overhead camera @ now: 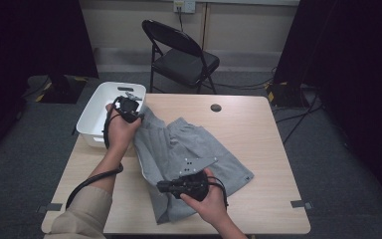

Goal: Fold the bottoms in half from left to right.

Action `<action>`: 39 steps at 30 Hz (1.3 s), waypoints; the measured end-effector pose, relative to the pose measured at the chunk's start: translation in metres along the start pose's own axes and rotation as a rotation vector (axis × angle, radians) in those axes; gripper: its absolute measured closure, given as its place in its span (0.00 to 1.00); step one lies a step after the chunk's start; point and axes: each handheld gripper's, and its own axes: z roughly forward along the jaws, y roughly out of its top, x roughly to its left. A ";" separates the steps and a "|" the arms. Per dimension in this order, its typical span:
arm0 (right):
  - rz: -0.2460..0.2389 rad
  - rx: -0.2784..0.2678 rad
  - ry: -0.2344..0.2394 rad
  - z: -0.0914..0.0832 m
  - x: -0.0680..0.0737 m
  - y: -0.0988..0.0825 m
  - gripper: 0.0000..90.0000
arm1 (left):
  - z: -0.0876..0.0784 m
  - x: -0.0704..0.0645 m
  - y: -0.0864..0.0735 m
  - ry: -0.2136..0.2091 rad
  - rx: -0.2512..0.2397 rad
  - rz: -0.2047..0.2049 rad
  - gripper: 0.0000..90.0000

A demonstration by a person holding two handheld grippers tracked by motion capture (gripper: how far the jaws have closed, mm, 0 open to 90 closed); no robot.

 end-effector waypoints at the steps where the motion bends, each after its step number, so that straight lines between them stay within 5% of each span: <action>1: 0.005 -0.002 -0.003 -0.002 -0.002 -0.002 0.96 | 0.003 -0.004 0.003 -0.006 0.001 0.004 0.87; 12: 0.057 -0.027 -0.027 -0.025 -0.021 -0.023 0.96 | 0.043 -0.045 0.029 -0.026 0.036 0.048 0.87; 18: 0.075 -0.036 -0.044 -0.036 -0.027 -0.030 0.96 | 0.056 -0.057 0.032 -0.050 0.038 0.038 0.86; 31: 0.088 -0.040 -0.079 -0.048 -0.033 -0.039 0.96 | 0.063 -0.070 0.038 -0.054 0.034 0.058 0.85; 39: 0.081 -0.039 -0.080 -0.048 -0.031 -0.039 0.96 | 0.052 -0.063 0.035 -0.053 0.014 0.043 0.85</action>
